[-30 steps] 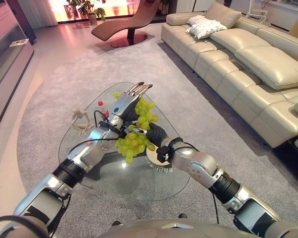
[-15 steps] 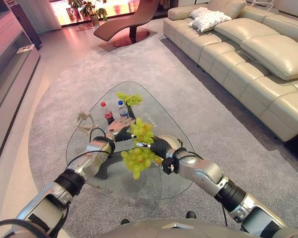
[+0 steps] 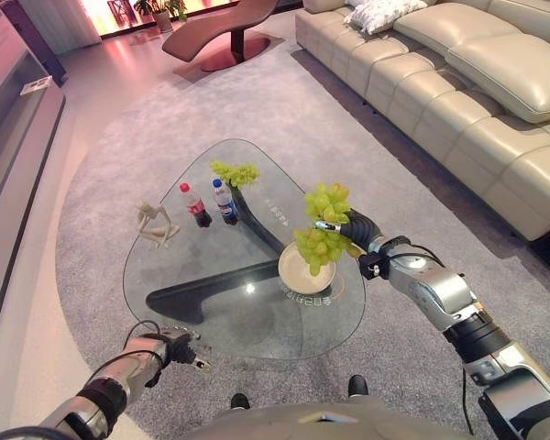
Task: Pick up fruits into the plate
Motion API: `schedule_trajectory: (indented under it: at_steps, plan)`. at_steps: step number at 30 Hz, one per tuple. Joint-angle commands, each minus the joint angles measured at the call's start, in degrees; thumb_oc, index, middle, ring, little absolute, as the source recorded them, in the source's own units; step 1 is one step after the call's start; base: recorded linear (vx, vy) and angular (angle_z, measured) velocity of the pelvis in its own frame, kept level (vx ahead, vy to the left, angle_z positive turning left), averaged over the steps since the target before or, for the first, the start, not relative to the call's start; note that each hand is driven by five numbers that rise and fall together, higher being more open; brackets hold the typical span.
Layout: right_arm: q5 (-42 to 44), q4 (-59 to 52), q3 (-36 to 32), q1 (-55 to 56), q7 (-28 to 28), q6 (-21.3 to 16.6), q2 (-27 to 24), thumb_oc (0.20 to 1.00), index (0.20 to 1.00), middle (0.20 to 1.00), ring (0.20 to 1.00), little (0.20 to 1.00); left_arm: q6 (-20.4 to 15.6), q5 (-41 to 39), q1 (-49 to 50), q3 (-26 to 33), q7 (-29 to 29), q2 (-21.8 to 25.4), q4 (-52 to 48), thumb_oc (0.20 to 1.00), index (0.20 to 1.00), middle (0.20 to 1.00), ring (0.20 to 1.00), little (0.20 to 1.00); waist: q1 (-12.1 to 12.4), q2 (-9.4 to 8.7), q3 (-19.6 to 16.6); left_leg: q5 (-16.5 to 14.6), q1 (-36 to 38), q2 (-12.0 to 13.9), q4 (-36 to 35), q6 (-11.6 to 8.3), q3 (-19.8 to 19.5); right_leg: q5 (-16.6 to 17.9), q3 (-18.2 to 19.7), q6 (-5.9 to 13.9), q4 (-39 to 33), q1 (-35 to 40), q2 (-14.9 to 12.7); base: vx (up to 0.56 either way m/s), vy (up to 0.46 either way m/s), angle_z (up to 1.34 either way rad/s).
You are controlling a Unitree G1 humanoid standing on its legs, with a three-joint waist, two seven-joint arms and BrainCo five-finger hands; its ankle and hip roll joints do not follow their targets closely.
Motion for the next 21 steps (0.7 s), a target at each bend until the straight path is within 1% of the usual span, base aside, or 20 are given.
schedule_trajectory:
  at_steps: [1, 3, 7, 8, 9, 11, 12, 14, 15, 16, 17, 18, 19, 21]
  plan:
    - [-3.3, -0.2, -4.3, -4.9, 2.7, -6.0, 0.1, 0.200, 0.200, 0.200, 0.200, 0.200, -0.2, -4.8, -4.3, 3.3, 5.5, 4.8, 3.1, 1.000, 1.000, 1.000, 1.000, 1.000, 0.2, -3.34, 1.9, -4.6, -0.7, -1.1, 2.2, 1.30, -0.5, -4.8, -3.5, 1.47, 3.2, 2.3, -2.4, 0.00, 0.000, 0.00]
    - [-6.1, 2.2, -5.1, -4.0, 3.0, -6.9, -0.3, 0.200, 0.200, 0.200, 0.200, 0.200, 0.6, -7.9, -4.0, 5.2, 7.1, 4.3, 3.5, 1.000, 1.000, 1.000, 1.000, 1.000, 0.5, -3.54, 1.9, -4.6, -1.0, -1.1, 2.2, 1.30, -0.9, -4.8, -3.5, 1.44, 3.2, 2.4, -2.4, 0.02, -0.015, 0.04]
    - [-12.9, 7.8, -5.5, -3.9, 2.9, -10.0, -0.6, 0.200, 0.200, 0.200, 0.200, 0.200, 1.6, -14.4, -4.0, 7.4, 9.5, 2.3, 4.5, 1.000, 1.000, 1.000, 1.000, 1.000, 1.5, -3.94, 2.7, -4.7, -2.5, -1.1, 3.1, 1.29, -2.1, -5.1, -3.6, 1.20, 3.7, 1.6, -2.3, -0.02, -0.027, 0.05]
    - [-14.8, 9.5, -5.4, -4.5, 2.5, -11.0, -0.7, 0.200, 0.200, 0.200, 0.200, 0.200, 2.2, -16.2, -4.4, 7.9, 10.1, 1.4, 5.0, 1.000, 1.000, 1.000, 1.000, 1.000, 1.8, -4.12, 3.1, -4.7, -3.1, -1.2, 3.3, 1.30, -2.5, -5.2, -3.7, 1.13, 3.9, 1.2, -2.2, -0.13, -0.059, 0.06]
    - [-18.3, 12.7, -4.8, -5.6, 1.3, -12.3, -1.0, 0.200, 0.200, 0.200, 0.200, 0.200, 3.5, -20.0, -5.1, 8.9, 12.5, -0.8, 6.7, 1.000, 1.000, 1.000, 1.000, 1.000, 2.6, -4.46, 4.2, -4.6, -4.2, -1.3, 3.5, 1.33, -3.3, -5.3, -3.9, 0.99, 4.4, 0.4, -2.2, -0.14, -0.070, 0.08]
    - [-19.9, 16.5, -4.1, -7.2, -0.3, -12.7, -1.4, 0.200, 0.200, 0.200, 0.200, 0.200, 4.4, -22.4, -6.2, 9.8, 14.4, -3.1, 8.8, 1.000, 1.000, 1.000, 1.000, 1.000, 3.6, -4.89, 5.3, -4.6, -5.4, -1.5, 3.6, 1.41, -4.2, -5.4, -4.2, 0.83, 4.7, -0.2, -2.1, -0.13, -0.083, 0.12]
    - [-21.6, 19.5, -3.4, -8.3, -1.1, -13.1, -1.8, 0.200, 0.200, 0.200, 0.200, 0.200, 5.5, -25.0, -6.8, 10.4, 15.8, -4.6, 10.7, 1.000, 1.000, 1.000, 1.000, 1.000, 4.4, -5.23, 5.9, -4.5, -6.1, -1.7, 3.5, 1.47, -4.8, -5.4, -4.6, 0.71, 4.8, -0.7, -2.0, -0.09, -0.103, 0.21]
    - [-22.8, 24.0, -2.1, -10.2, -3.0, -13.5, -1.9, 0.200, 0.200, 0.200, 0.200, 0.200, 5.4, -27.0, -7.2, 11.6, 19.1, -6.6, 14.5, 1.000, 1.000, 1.000, 1.000, 1.000, 5.8, -5.80, 7.0, -4.4, -7.0, -1.9, 3.2, 1.58, -5.9, -5.5, -5.3, 0.54, 5.0, -1.2, -1.9, -0.04, -0.101, 0.26]
    - [-23.2, 25.1, -1.8, -10.5, -3.1, -13.9, -1.9, 0.200, 0.200, 0.200, 0.200, 0.200, 4.8, -26.7, -7.1, 11.9, 19.7, -6.8, 15.4, 1.000, 1.000, 1.000, 1.000, 1.000, 6.0, -5.86, 7.1, -4.4, -7.1, -2.0, 3.2, 1.60, -6.0, -5.5, -5.4, 0.52, 5.1, -1.3, -1.9, -0.01, -0.097, 0.18]
    - [-24.0, 28.1, -1.1, -11.5, -4.2, -14.3, -1.8, 0.200, 0.200, 0.200, 0.200, 0.200, 4.2, -28.5, -6.9, 12.7, 23.0, -7.6, 17.7, 1.000, 1.000, 1.000, 1.000, 1.000, 6.9, -6.13, 7.7, -4.3, -7.6, -2.1, 3.0, 1.63, -6.6, -5.6, -5.8, 0.44, 5.2, -1.5, -1.9, -0.01, -0.104, 0.17]
    - [-24.5, 30.9, -0.6, -12.7, -5.1, -13.6, -1.5, 0.200, 0.200, 0.200, 0.200, 0.200, 4.4, -30.7, -6.8, 14.0, 25.0, -8.3, 19.2, 1.000, 1.000, 1.000, 1.000, 1.000, 7.8, -6.44, 8.4, -4.3, -8.4, -2.3, 2.9, 1.72, -7.1, -5.8, -6.1, 0.29, 5.5, -2.0, -1.7, -0.03, -0.131, 0.25]
    - [-25.6, 33.5, -0.4, -13.7, -5.5, -14.1, -1.4, 0.200, 0.200, 0.200, 0.200, 0.200, 3.9, -32.2, -6.7, 14.8, 26.3, -8.5, 20.5, 1.000, 1.000, 1.000, 1.000, 1.000, 8.4, -6.68, 9.1, -4.2, -9.2, -2.4, 3.1, 1.74, -7.6, -5.9, -6.3, 0.11, 5.9, -2.6, -1.6, -0.05, -0.116, 0.28]
    - [-26.3, 36.0, -0.3, -14.7, -5.9, -15.2, -1.4, 0.200, 0.200, 0.200, 0.200, 0.200, 3.6, -32.3, -6.5, 15.7, 27.0, -8.7, 21.4, 1.000, 1.000, 1.000, 1.000, 1.000, 9.0, -6.84, 9.7, -4.2, -9.8, -2.5, 3.3, 1.77, -8.1, -6.0, -6.3, -0.03, 6.1, -3.1, -1.5, -0.05, -0.095, 0.34]
    - [-28.3, 39.9, 0.0, -17.0, -6.3, -15.5, -1.8, 0.200, 0.200, 0.200, 0.200, 0.200, 3.3, -31.9, -5.8, 16.8, 27.4, -8.9, 22.9, 1.000, 1.000, 1.000, 1.000, 1.000, 10.2, -6.89, 11.4, -4.0, -11.5, -3.0, 3.7, 1.93, -9.2, -6.0, -6.5, -0.31, 6.9, -4.4, -1.2, -0.06, -0.082, 0.25]
